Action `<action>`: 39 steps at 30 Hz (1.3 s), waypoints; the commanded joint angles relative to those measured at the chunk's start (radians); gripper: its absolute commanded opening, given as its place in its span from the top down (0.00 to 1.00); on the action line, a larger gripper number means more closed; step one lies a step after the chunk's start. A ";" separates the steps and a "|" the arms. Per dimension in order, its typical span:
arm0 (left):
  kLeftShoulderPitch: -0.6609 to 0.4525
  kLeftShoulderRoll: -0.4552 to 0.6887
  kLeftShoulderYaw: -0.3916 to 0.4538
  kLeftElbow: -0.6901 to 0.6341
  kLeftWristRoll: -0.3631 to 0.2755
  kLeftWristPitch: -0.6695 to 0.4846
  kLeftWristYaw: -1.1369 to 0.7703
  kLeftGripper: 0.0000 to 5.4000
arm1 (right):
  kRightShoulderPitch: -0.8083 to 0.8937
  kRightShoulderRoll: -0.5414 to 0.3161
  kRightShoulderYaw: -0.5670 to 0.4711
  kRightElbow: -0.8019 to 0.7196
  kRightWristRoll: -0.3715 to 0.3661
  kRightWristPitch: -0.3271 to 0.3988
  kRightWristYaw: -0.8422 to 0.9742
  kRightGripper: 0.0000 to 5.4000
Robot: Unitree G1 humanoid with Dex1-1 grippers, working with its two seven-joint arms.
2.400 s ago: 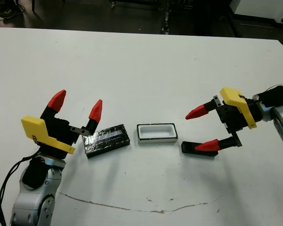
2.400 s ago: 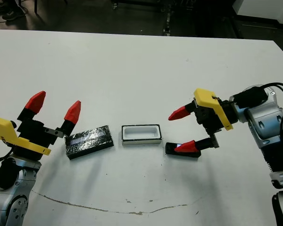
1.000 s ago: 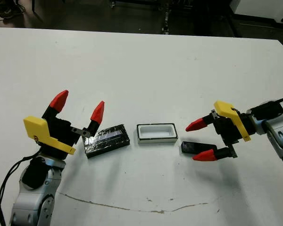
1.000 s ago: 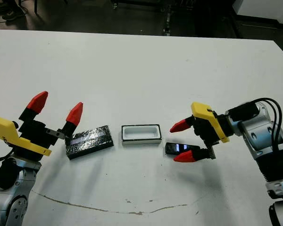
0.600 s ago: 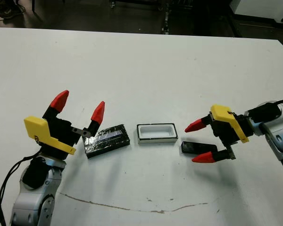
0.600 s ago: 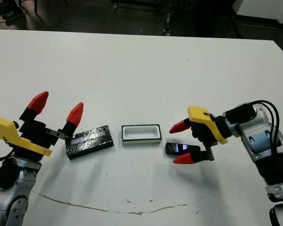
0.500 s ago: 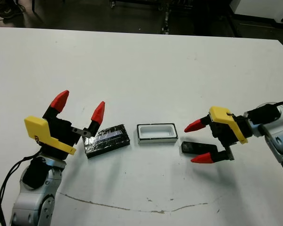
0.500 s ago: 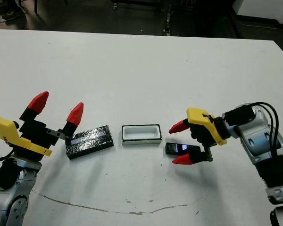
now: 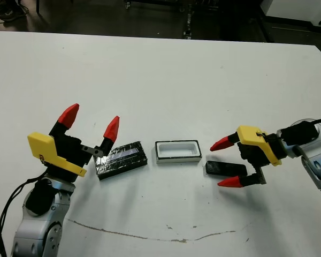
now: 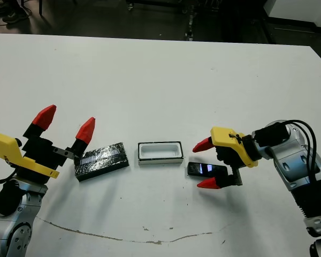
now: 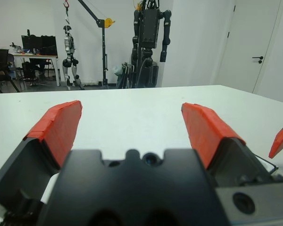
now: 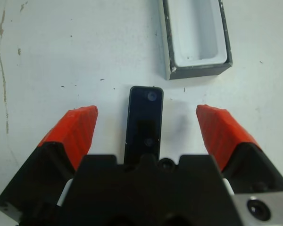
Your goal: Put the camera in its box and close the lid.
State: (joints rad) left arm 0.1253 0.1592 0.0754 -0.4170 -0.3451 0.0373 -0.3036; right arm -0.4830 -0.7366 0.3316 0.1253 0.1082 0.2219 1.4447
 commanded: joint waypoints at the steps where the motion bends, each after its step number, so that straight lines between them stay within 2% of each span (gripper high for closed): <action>1: 0.014 0.011 0.002 0.005 0.007 -0.004 -0.009 0.00 | 0.017 -0.008 0.003 0.012 -0.008 -0.005 -0.005 0.00; 7: 0.014 0.007 0.001 0.003 0.007 0.002 -0.001 0.00 | 0.015 -0.005 0.019 0.011 -0.016 0.052 -0.006 0.00; 11: 0.014 0.007 0.000 0.001 0.008 0.002 0.000 0.00 | 0.021 -0.004 0.021 0.012 -0.019 0.032 -0.009 0.00; 14: 0.014 0.002 0.000 0.003 0.008 -0.001 0.003 0.00 | 0.026 -0.001 0.019 0.017 -0.019 0.024 -0.014 0.05; 21: 0.016 0.006 -0.001 -0.007 0.018 0.012 0.009 0.00 | 0.042 0.001 0.016 0.003 -0.011 0.054 -0.044 0.26; 28: 0.015 0.007 -0.003 -0.004 0.018 0.005 0.003 0.00 | 0.069 0.019 -0.004 0.009 0.011 0.009 -0.068 0.47; 35: 0.016 0.000 -0.001 -0.004 -0.014 0.014 -0.001 0.00 | 0.095 0.044 -0.026 0.022 0.021 -0.021 -0.109 0.68; 37: 0.016 0.001 -0.002 -0.004 -0.013 0.014 -0.001 0.00 | 0.095 0.050 -0.029 0.027 0.021 -0.028 -0.113 0.69; 39: 0.015 0.002 -0.002 0.002 -0.004 0.006 0.000 0.00 | 0.094 0.053 -0.027 0.025 0.023 -0.002 -0.115 0.69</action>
State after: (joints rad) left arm 0.1293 0.1569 0.0736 -0.4172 -0.3559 0.0392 -0.3031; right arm -0.4097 -0.6926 0.3020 0.1341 0.1356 0.2053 1.3475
